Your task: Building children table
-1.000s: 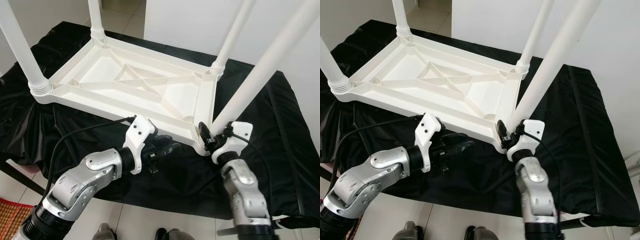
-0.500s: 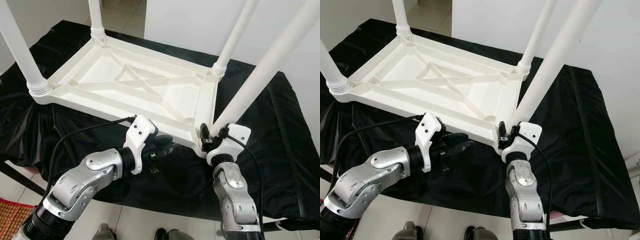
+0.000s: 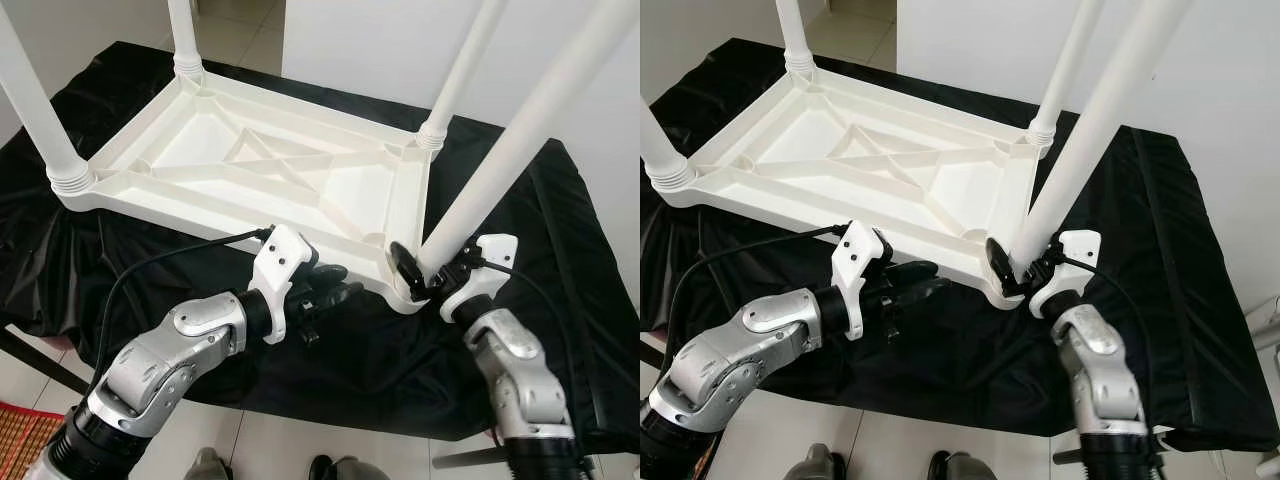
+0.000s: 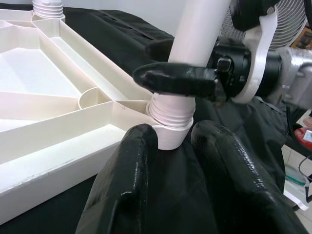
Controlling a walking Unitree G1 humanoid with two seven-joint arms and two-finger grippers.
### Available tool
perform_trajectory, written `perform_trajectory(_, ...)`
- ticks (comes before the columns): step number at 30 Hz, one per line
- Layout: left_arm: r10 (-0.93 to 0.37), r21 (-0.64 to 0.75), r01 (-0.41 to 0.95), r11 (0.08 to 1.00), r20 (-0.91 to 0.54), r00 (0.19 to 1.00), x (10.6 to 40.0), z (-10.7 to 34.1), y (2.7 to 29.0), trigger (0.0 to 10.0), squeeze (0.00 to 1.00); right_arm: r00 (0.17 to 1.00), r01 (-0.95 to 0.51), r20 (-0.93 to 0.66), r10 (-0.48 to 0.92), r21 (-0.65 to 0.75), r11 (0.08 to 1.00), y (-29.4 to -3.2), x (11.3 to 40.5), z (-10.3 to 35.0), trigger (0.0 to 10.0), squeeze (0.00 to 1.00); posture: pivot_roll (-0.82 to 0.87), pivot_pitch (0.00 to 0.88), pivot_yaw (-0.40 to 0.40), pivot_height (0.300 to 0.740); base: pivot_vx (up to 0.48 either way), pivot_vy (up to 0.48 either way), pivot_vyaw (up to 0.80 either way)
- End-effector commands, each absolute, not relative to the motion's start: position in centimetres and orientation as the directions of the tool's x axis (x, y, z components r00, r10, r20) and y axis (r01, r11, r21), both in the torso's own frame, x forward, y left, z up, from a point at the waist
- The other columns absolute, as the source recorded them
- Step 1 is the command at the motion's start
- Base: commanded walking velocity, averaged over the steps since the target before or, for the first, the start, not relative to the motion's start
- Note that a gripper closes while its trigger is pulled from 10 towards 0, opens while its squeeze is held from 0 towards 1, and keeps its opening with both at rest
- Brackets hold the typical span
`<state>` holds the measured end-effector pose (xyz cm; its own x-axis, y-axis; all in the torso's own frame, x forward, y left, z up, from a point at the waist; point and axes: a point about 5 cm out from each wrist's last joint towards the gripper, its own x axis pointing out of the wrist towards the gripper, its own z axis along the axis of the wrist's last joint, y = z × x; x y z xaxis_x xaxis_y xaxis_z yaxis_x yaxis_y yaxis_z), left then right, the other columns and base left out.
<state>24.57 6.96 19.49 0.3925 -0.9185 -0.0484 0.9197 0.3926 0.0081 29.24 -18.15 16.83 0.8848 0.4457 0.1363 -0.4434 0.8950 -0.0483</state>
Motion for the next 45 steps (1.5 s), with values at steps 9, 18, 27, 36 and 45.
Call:
perform_trajectory(9, -0.954, -0.009, 0.955, 0.296, -0.058, 0.295, 24.0, 19.5, 6.9, 10.0, 0.0, 0.782, -0.607, 0.104, 0.614, -0.098, 0.789, -18.3, 30.3, 16.5, 10.0, 0.0, 0.12, 0.152, -0.08, 0.74, 0.0, 0.0, 0.0)
perform_trajectory(18, -0.954, -0.009, 0.956, 0.292, -0.066, 0.291, 24.0, 19.5, 7.1, 10.0, 0.0, 0.745, -0.653, 0.073, 0.664, -0.124, 0.747, -18.4, 31.0, 15.6, 10.0, 0.0, 0.14, 0.151, -0.065, 0.74, 0.0, 0.0, 0.0)
perform_trajectory(27, -0.954, -0.01, 0.956, 0.294, -0.068, 0.293, 24.0, 19.6, 7.2, 10.0, 0.0, 0.731, -0.667, 0.079, 0.678, -0.128, 0.734, -18.9, 31.4, 15.4, 0.0, 0.0, 0.14, 0.15, -0.066, 0.74, 0.0, 0.0, 0.0)
perform_trajectory(36, -0.953, -0.014, 0.954, 0.299, -0.065, 0.297, 23.9, 19.6, 7.2, 10.0, 0.0, 0.758, -0.64, 0.101, 0.644, -0.074, 0.765, -19.0, 31.2, 15.3, 0.0, 0.0, 0.14, 0.154, -0.074, 0.74, 0.0, 0.0, 0.0)
perform_trajectory(45, -0.951, -0.016, 0.953, 0.304, -0.063, 0.302, 23.9, 19.5, 7.1, 10.0, 0.0, 0.86, -0.503, 0.076, 0.505, -0.042, 0.863, -18.6, 30.7, 14.7, 10.0, 0.0, 0.13, 0.163, -0.088, 0.74, 0.0, 0.0, 0.0)
